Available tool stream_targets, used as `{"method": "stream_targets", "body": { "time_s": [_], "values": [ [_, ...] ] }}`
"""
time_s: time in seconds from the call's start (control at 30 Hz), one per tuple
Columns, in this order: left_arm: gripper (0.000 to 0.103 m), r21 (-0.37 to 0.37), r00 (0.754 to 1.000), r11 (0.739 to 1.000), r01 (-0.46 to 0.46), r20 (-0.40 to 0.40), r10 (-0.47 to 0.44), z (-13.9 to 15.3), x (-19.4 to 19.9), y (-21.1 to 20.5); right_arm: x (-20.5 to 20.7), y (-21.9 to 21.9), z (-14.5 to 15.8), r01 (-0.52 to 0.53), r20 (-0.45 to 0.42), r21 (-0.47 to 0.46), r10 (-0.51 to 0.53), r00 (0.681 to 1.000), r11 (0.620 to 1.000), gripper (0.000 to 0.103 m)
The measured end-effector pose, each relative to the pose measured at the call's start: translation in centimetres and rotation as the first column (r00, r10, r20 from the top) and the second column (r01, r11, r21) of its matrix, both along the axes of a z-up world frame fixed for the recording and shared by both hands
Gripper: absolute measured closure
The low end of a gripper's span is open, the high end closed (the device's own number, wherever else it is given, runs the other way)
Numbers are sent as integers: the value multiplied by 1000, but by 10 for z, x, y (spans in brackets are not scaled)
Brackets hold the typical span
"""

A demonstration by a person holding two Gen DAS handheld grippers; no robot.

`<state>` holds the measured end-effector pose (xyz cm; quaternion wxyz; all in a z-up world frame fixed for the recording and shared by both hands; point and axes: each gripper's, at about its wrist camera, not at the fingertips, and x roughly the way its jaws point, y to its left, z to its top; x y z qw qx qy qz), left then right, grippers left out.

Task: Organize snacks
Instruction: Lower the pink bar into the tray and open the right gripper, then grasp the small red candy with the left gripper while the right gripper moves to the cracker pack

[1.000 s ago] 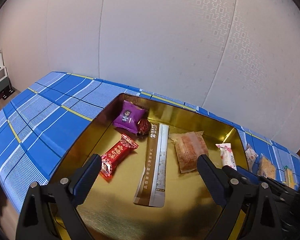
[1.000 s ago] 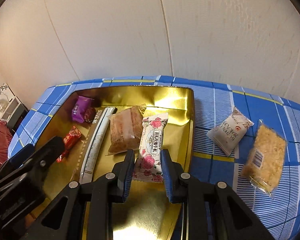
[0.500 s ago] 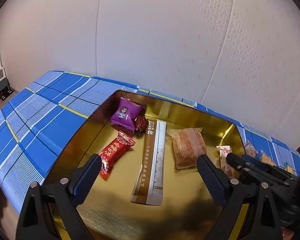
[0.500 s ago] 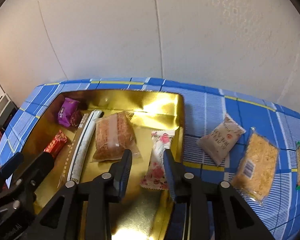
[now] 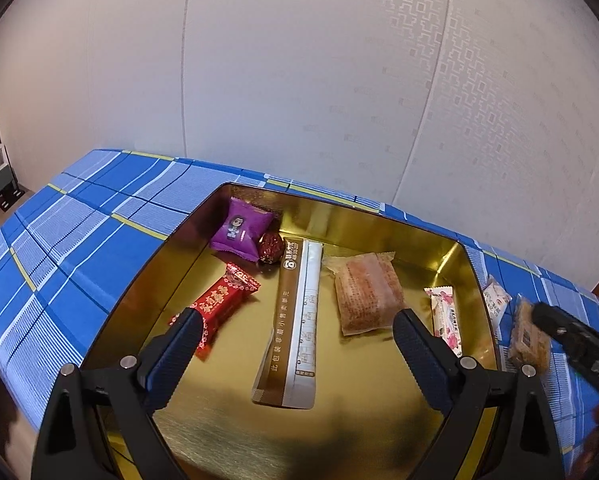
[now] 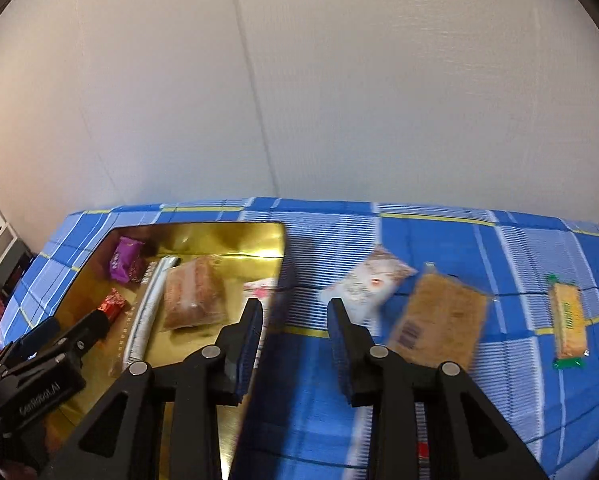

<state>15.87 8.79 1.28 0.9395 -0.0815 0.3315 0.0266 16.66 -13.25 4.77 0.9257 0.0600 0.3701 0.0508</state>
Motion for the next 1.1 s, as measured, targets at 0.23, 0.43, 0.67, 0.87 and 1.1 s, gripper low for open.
{"method": "stream_targets", "body": {
  "time_s": [0.23,0.43,0.67,0.87,1.1],
  "values": [
    [7,22,999,999,29,26,-30,1,-4,-9,-24,-60,3,95,14,-19,-95,995,995,69],
    [6,48,995,996,80,54,-83,4,-12,-24,-43,-126,-12,217,-5,-64,-218,976,974,69],
    [6,79,988,987,137,66,-142,3,-22,-43,-62,-188,-39,343,-16,-119,-347,938,932,69],
    [5,76,981,982,174,68,-179,2,-33,-55,-74,-232,-49,414,-59,-4,-413,909,910,69],
    [4,91,951,953,290,84,-297,14,-59,-93,-81,-254,-58,444,-102,48,-438,893,895,68]
  ]
}}
